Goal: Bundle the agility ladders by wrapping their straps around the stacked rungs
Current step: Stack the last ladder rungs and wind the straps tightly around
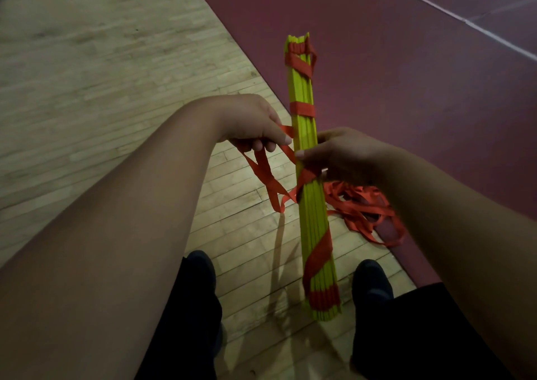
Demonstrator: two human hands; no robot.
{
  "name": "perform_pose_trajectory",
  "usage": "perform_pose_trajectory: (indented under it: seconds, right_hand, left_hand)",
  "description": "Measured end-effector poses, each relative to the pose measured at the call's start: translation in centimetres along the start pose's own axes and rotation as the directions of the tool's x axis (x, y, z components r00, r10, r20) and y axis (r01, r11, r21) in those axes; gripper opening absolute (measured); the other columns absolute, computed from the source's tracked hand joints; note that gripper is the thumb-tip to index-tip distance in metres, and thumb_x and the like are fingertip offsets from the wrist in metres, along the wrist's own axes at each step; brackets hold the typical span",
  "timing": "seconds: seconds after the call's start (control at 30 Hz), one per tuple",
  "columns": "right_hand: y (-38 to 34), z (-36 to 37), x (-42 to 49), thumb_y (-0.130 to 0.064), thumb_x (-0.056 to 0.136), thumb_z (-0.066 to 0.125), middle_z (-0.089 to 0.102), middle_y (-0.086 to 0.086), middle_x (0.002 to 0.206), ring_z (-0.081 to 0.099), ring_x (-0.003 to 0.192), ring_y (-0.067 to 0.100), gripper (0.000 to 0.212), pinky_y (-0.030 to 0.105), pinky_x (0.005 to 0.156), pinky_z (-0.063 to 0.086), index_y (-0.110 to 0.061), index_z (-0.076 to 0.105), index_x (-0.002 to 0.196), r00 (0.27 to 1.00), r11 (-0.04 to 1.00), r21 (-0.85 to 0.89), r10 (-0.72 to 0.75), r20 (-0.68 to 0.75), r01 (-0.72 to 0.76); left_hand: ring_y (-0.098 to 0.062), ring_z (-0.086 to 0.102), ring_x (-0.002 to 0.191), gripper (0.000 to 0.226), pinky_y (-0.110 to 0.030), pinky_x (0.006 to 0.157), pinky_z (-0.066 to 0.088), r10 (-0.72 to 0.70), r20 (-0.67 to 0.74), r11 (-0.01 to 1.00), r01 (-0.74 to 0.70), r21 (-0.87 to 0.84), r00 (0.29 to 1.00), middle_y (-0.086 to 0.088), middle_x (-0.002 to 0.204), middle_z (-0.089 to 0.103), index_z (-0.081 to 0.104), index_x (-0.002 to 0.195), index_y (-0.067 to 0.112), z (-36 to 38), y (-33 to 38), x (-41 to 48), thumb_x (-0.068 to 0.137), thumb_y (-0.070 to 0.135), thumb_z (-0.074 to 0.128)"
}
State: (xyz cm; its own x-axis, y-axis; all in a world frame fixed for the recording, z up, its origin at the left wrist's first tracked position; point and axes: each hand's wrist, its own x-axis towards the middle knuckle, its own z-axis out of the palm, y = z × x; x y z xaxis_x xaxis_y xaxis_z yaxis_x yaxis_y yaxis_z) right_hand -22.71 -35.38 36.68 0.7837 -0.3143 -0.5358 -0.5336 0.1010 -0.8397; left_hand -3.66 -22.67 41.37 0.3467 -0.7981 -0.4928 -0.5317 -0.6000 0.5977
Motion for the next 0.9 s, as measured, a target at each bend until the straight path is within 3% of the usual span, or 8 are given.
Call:
perform_pose_trajectory:
  seconds: [0.13,0.3,0.43,0.57,0.63,0.77,0.83,0.9]
  right_hand:
    - [0.3,1.1,1.1,-0.025,0.091,0.085,0.073,0.011,0.091,0.073,0.08,0.022,0.036,0.035,0.07,0.061,-0.003,0.073,0.116,0.993,0.997,-0.051,-0.064,-0.1,0.059]
    - [0.6,1.8,1.9,-0.029,0.086,0.086,0.068,0.01,0.089,0.07,0.079,0.025,0.041,0.041,0.068,0.058,-0.013,0.066,0.118,0.984,0.99,-0.127,-0.081,-0.159,0.061]
    - [0.1,1.7,1.2,-0.023,0.092,0.082,0.068,0.009,0.094,0.07,0.083,0.022,0.035,0.038,0.067,0.057,-0.014,0.066,0.121,0.987,0.985,-0.16,-0.082,-0.14,0.06]
    - [-0.3,1.6,0.6,-0.022,0.095,0.08,0.063,0.01,0.092,0.067,0.075,0.018,0.04,0.034,0.061,0.058,-0.013,0.064,0.13,0.978,0.983,0.055,-0.169,-0.122,0.177]
    - [-0.7,1.5,0.0,-0.031,0.096,0.078,0.064,0.01,0.092,0.068,0.073,0.019,0.041,0.035,0.061,0.06,-0.014,0.064,0.13,0.984,0.972,0.171,-0.149,-0.099,0.164]
    - [-0.8,1.2,-1.7,-0.042,0.097,0.063,0.072,0.014,0.109,0.069,0.076,0.025,0.045,0.037,0.066,0.059,-0.013,0.061,0.133,0.986,0.913,0.407,-0.083,0.148,0.016]
    - [-0.7,1.1,-1.7,-0.035,0.097,0.057,0.07,0.013,0.103,0.063,0.069,0.024,0.044,0.037,0.064,0.054,-0.01,0.057,0.133,0.964,0.884,0.467,-0.123,0.238,-0.003]
    - [-0.8,0.9,-1.1,-0.03,0.101,0.053,0.061,0.007,0.089,0.056,0.063,0.022,0.036,0.035,0.061,0.049,-0.011,0.056,0.132,0.962,0.912,0.408,-0.141,0.235,0.034]
  left_hand:
    - [-0.009,0.059,0.058,0.04,-0.027,0.059,0.05,-0.008,-0.039,1.0,0.008,-0.018,0.999,0.005,0.066,0.07,0.079,0.094,0.012,0.4,0.6,-0.1,0.099,0.051,0.073]
    - [-0.014,0.062,0.062,0.078,-0.031,0.062,0.054,-0.085,-0.149,0.996,0.085,-0.005,0.985,0.001,0.065,0.07,0.074,0.09,0.01,2.0,1.5,0.2,0.088,0.087,0.06]
    - [-0.019,0.062,0.062,0.067,-0.031,0.06,0.051,-0.112,-0.251,0.994,0.105,-0.04,0.961,-0.005,0.074,0.069,0.071,0.089,0.01,3.3,2.1,0.8,0.091,0.076,0.069]
    - [-0.021,0.052,0.061,0.057,-0.03,0.057,0.045,-0.158,-0.287,0.956,0.074,-0.283,0.945,-0.006,0.075,0.061,0.074,0.097,0.005,3.1,2.2,1.1,0.088,0.062,0.08]
    - [-0.018,0.046,0.056,0.053,-0.028,0.053,0.042,-0.172,-0.271,0.906,0.045,-0.42,0.947,-0.003,0.071,0.055,0.072,0.092,0.01,2.6,1.9,1.3,0.085,0.061,0.084]
    - [-0.01,0.033,0.047,0.042,-0.024,0.047,0.033,-0.118,-0.247,0.78,-0.064,-0.622,0.962,0.006,0.059,0.043,0.066,0.084,0.019,1.5,1.2,1.4,0.089,0.057,0.083]
    - [-0.008,0.033,0.047,0.039,-0.023,0.045,0.034,-0.084,-0.232,0.74,-0.095,-0.665,0.969,0.008,0.058,0.044,0.066,0.09,0.02,1.1,0.9,1.2,0.093,0.056,0.08]
    - [-0.007,0.038,0.048,0.041,-0.022,0.047,0.038,-0.072,-0.222,0.767,-0.089,-0.635,0.972,0.008,0.06,0.05,0.069,0.095,0.019,0.6,0.8,0.8,0.095,0.06,0.076]
